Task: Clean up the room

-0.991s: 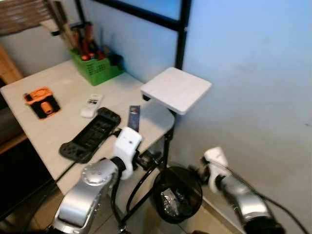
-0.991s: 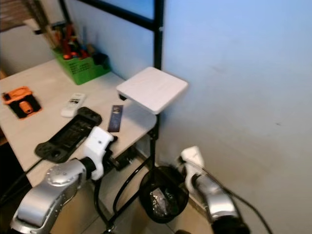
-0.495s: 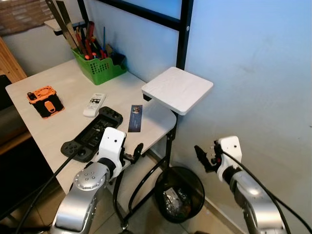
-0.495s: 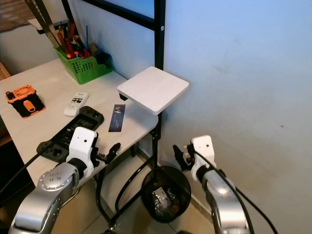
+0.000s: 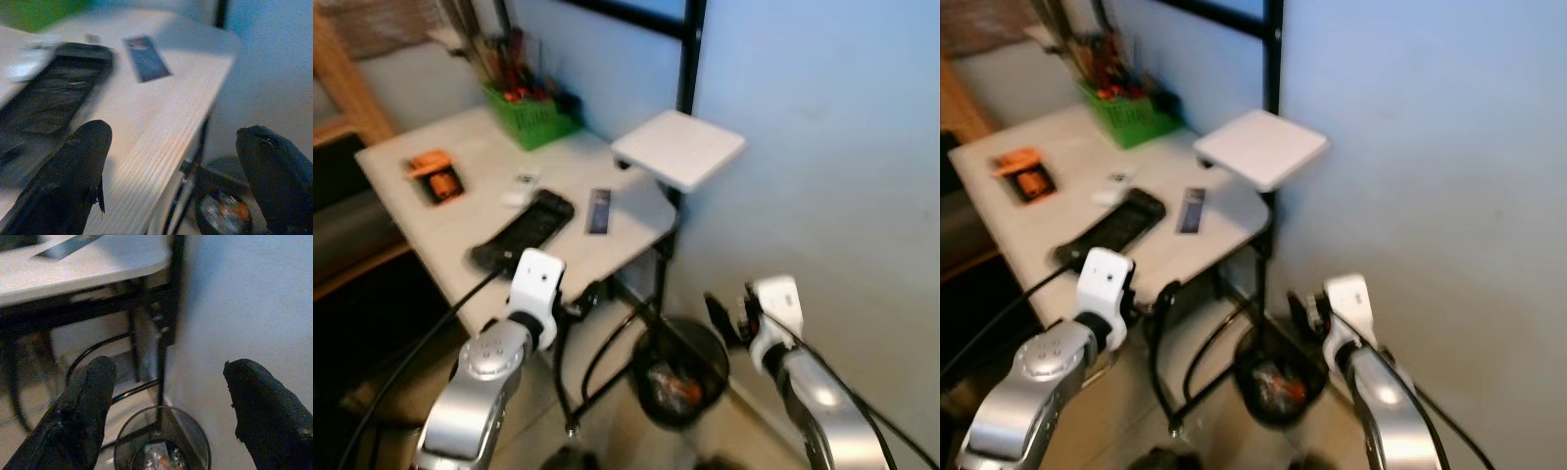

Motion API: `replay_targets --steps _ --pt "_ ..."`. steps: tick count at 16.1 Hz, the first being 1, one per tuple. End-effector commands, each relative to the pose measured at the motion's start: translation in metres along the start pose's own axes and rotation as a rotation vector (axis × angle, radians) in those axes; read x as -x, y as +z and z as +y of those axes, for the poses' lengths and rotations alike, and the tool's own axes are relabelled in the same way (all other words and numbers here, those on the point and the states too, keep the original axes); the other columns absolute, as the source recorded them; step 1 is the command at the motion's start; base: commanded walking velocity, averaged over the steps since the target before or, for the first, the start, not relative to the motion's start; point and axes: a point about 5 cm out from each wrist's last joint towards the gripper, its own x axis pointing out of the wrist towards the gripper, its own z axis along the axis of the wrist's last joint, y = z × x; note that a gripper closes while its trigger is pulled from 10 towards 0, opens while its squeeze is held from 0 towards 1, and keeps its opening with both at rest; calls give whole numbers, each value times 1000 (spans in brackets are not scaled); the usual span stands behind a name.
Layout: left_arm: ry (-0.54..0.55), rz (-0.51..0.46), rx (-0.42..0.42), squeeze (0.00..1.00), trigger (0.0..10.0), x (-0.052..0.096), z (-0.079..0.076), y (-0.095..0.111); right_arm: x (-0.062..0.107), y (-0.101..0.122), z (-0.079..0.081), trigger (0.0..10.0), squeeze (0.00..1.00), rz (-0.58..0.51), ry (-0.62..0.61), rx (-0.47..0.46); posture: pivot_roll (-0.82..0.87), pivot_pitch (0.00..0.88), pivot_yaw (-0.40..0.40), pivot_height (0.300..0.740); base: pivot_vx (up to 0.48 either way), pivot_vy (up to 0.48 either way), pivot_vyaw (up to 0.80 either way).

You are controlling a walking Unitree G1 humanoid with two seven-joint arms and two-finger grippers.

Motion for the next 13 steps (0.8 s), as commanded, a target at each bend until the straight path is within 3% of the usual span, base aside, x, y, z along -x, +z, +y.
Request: replay_targets --steps 1,3,8,11,13 --pt "21 17 -1 0 10000 0 3 -5 -4 11 3 10000 0 -28 20 33 -20 0 77 740 0 0 0" --pt "27 4 -21 0 10000 0 5 -3 -3 13 4 10000 0 -36 19 15 -16 0 71 740 0 0 0" --pt "9 -64 -23 0 10000 -4 -1 11 11 13 6 10000 0 -81 -36 -47 -15 0 53 740 0 0 -800" --pt "-32 -140 40 0 10000 2 -6 22 17 8 6 10000 0 -73 -65 -58 -13 0 45 740 0 0 -800" --pt "-50 -122 90 0 10000 10 -6 16 16 12 9 10000 0 -88 -68 -72 -9 0 42 740 0 0 -800"
